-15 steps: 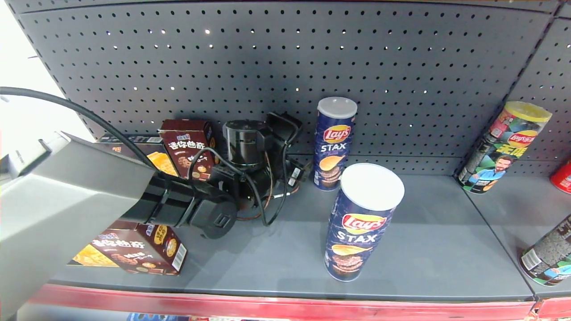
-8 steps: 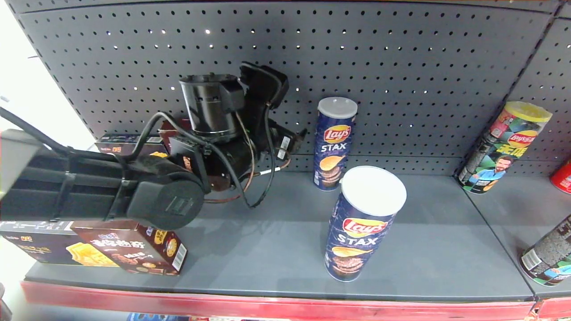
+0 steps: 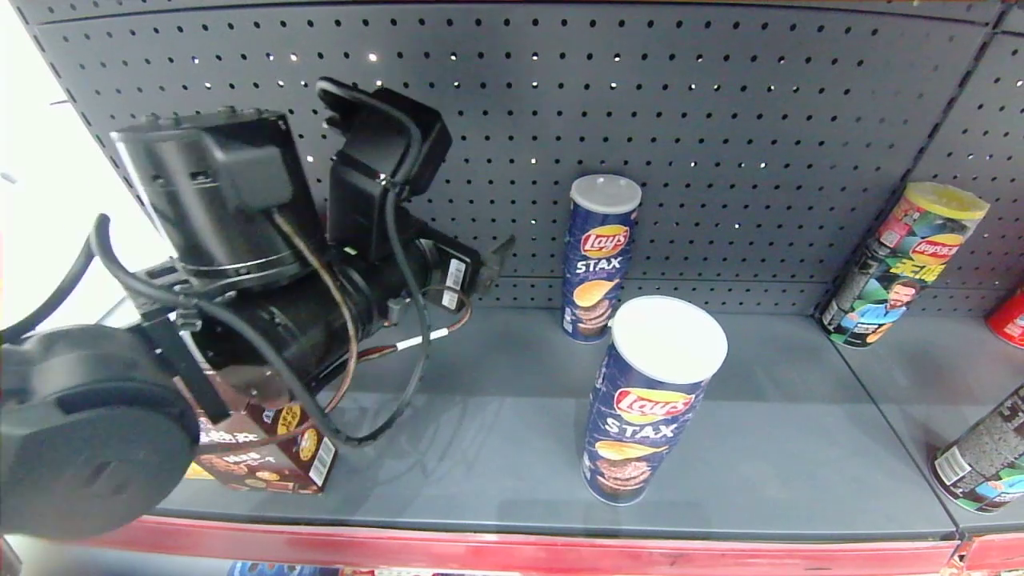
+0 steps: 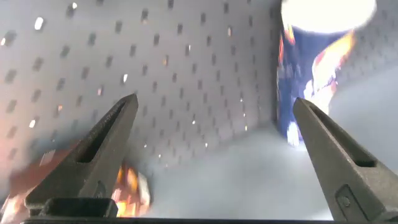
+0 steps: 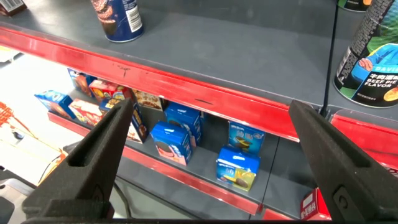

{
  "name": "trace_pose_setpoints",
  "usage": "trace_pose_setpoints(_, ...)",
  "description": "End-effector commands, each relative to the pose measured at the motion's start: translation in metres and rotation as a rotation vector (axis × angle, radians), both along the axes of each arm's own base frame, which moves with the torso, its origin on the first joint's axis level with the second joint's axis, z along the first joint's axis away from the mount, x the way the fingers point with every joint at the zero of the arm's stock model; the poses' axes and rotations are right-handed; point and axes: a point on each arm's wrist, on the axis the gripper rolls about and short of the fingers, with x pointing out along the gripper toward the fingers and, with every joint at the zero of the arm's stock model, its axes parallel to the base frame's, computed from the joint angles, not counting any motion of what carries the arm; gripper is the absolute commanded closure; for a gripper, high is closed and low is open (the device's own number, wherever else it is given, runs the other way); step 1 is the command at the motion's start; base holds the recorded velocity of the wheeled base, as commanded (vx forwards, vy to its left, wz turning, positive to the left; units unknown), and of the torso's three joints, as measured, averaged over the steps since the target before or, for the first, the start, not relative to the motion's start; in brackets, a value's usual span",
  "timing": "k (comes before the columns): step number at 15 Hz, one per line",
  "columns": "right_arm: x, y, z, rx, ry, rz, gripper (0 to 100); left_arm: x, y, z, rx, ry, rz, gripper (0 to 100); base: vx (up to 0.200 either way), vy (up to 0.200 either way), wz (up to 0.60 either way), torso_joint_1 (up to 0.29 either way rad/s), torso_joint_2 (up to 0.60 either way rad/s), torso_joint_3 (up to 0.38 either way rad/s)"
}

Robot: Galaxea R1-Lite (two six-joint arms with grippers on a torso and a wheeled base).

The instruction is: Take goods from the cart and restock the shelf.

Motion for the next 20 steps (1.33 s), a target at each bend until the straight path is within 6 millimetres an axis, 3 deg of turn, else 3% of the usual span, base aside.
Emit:
trace_pose_setpoints(1,0.0,0.0,0.0,0.0,0.002,0.001,0,-0.026,0.022,0.004,-0.034,-0.04,0.004,0,0.0,0.0,0.0,0.0,0.0,0.0)
trace_pose_setpoints(7,0.0,0.001,0.001,-0.009,-0.005,-0.051,0,-0.033,0.028,-0.001,-0.086,-0.049,-0.007,0,0.0,0.0,0.0,0.0,0.0,0.0)
trace_pose_setpoints(8,-0.007,-0.002,0.023,0.027,-0.077,-0.073,0,-0.033,0.028,0.0,-0.088,-0.052,-0.008,0,0.0,0.0,0.0,0.0,0.0,0.0)
trace_pose_setpoints(9,-0.011,-0.003,0.063,0.064,-0.107,-0.084,0,-0.033,0.028,-0.001,-0.086,-0.049,-0.008,0,0.0,0.0,0.0,0.0,0.0,0.0)
trace_pose_setpoints(10,0.006,0.003,0.119,0.123,0.002,-0.077,0,-0.033,0.029,-0.002,-0.092,-0.043,-0.009,0,0.0,0.0,0.0,0.0,0.0,0.0)
trace_pose_setpoints(11,0.007,0.004,0.138,0.123,-0.012,-0.048,0,-0.033,0.029,-0.002,-0.103,-0.037,-0.016,0,0.0,0.0,0.0,0.0,0.0,0.0)
trace_pose_setpoints(12,0.014,0.007,0.144,0.108,0.01,-0.006,0,-0.033,0.029,-0.002,-0.106,-0.039,-0.018,0,0.0,0.0,0.0,0.0,0.0,0.0)
trace_pose_setpoints(16,0.066,0.03,0.133,-0.132,0.203,0.174,0,-0.033,0.029,-0.003,-0.137,-0.023,-0.018,0,0.0,0.0,0.0,0.0,0.0,0.0)
trace_pose_setpoints(20,0.095,0.048,0.119,-0.241,0.333,0.239,0,-0.037,0.033,-0.01,-0.131,-0.001,-0.016,0,0.0,0.0,0.0,0.0,0.0,0.0)
